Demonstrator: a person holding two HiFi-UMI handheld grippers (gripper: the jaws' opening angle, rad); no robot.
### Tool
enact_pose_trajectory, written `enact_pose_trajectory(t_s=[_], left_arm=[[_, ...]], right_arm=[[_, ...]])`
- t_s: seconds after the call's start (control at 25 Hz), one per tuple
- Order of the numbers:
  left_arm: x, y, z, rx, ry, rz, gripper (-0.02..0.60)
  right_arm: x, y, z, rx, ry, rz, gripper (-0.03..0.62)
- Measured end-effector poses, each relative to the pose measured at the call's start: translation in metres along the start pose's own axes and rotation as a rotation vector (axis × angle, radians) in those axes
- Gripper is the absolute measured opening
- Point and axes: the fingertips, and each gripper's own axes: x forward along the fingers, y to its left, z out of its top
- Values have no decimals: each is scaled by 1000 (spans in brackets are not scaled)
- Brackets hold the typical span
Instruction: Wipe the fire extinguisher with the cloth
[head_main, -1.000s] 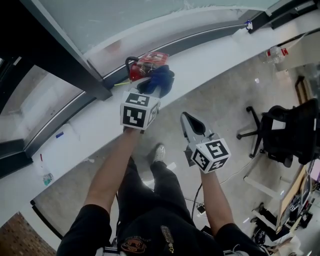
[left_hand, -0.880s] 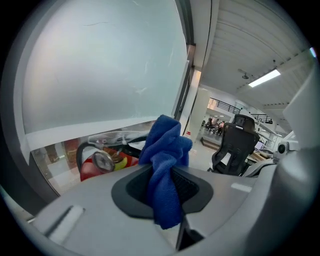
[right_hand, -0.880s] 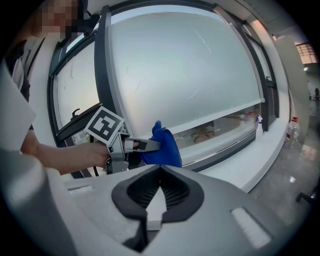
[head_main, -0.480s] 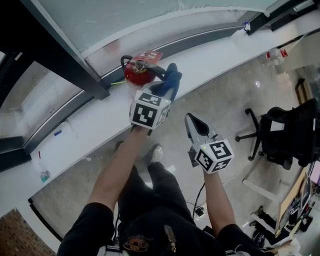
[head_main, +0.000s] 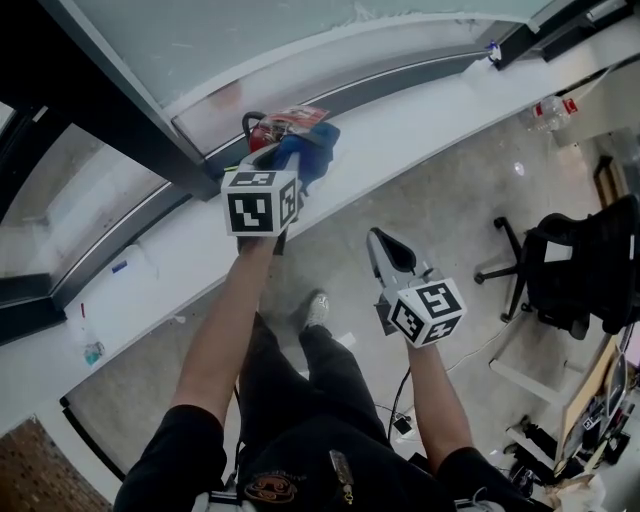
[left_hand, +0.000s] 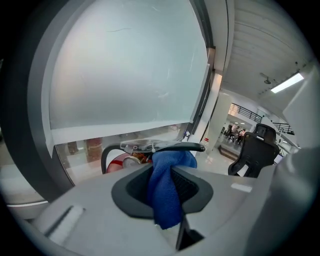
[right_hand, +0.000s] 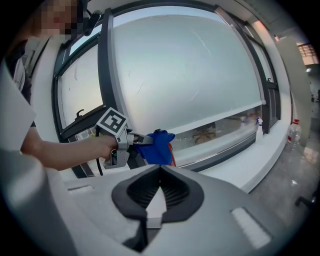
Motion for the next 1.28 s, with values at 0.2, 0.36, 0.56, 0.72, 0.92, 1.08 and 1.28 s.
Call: enact_pose_trajectory(t_s=[0.2,0.36,0.56,0.72,0.92,1.08,1.28], left_arm=[[7,-13,-3,46,20,-31,70],[11,-35,-11,94,51,-98,69],[13,-61,-32,121,94,-199,69],[1,-33,-32,124,71,-162,70],[-11,15,-23,126,55,-111,71],[-17,58,-22,103,43,-53,70],[-21,103,-4,100,-29,-9,69]], right_arm=[[1,-1,-4,13,-4,-9,3],[0,-4,-6,14,4,-13,3],[12,-5,0,0,6,-3,3],[35,2,9,-18,-4,11,3],[71,17,19,-20,-24,20,3],[99,30,23,-21,-29,32,3],[126,43,14,1,-20,33,3]])
